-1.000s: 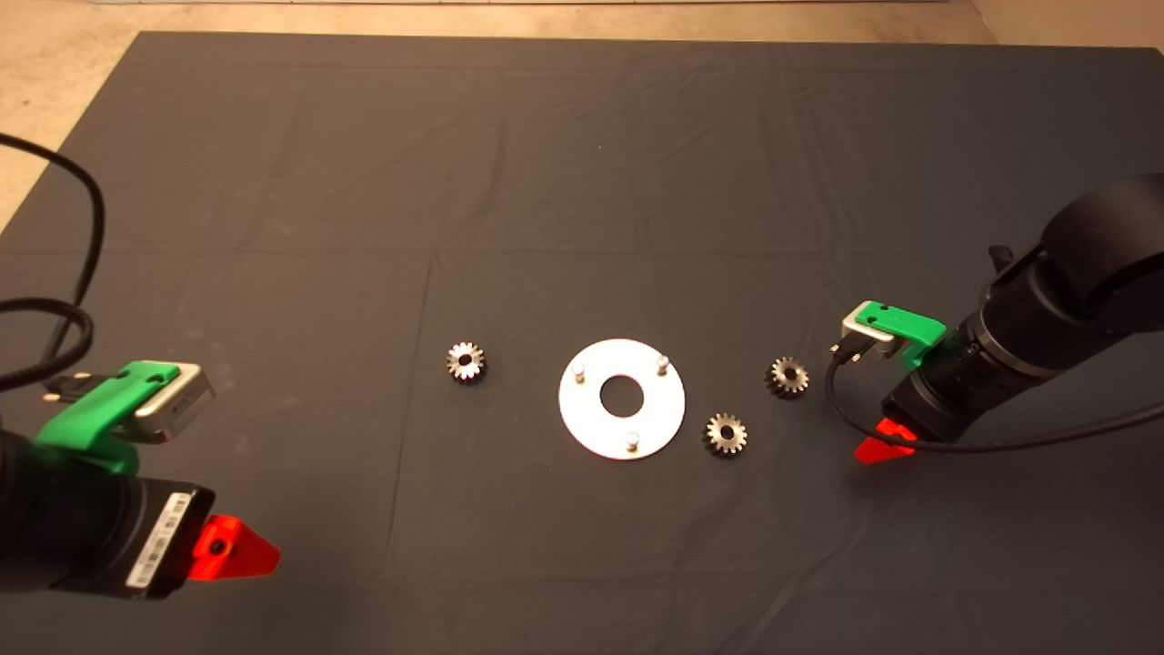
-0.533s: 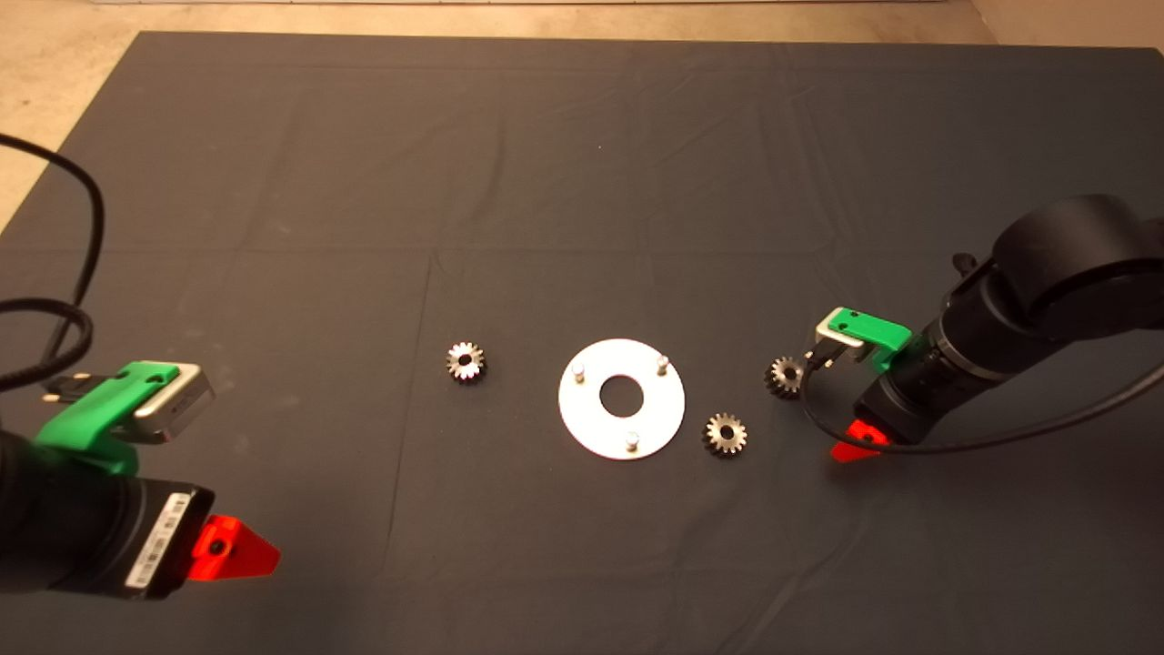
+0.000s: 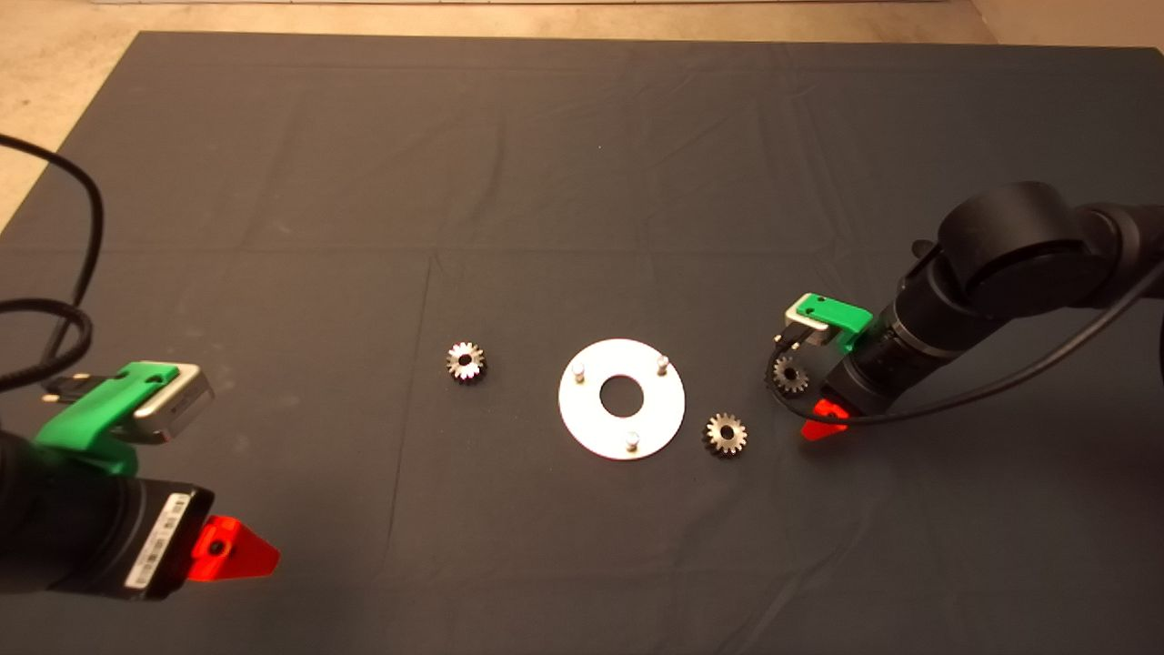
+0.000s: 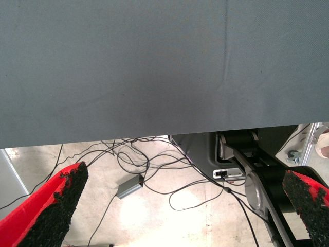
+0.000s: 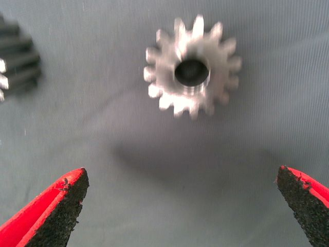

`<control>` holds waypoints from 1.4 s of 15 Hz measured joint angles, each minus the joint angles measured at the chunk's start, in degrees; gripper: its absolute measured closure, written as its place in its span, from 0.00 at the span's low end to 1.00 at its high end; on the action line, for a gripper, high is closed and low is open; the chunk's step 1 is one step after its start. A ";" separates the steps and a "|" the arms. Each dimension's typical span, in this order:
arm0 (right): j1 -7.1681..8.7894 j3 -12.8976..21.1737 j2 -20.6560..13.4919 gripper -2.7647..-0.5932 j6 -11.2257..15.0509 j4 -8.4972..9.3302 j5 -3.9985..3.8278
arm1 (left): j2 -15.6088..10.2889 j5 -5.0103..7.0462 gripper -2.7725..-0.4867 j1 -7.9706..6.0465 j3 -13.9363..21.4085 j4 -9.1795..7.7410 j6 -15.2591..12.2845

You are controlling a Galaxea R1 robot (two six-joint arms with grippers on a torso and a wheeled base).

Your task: Install three planetary gears onto the carrier pins

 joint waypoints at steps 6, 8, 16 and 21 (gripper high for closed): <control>-1.24 -3.28 1.01 0.02 -1.44 -1.70 0.00 | 0.00 0.00 0.01 0.00 0.00 -0.06 0.00; -1.27 -4.09 1.27 0.02 -1.84 -2.07 0.01 | -0.01 0.00 0.01 0.00 0.00 -0.06 0.00; -1.71 -7.42 3.55 0.02 -2.79 -2.39 0.00 | -0.01 0.00 0.01 0.00 0.00 -0.09 0.00; -1.71 -9.00 6.11 0.02 -2.92 -2.40 0.00 | -0.01 0.00 0.01 0.02 0.00 -0.11 0.00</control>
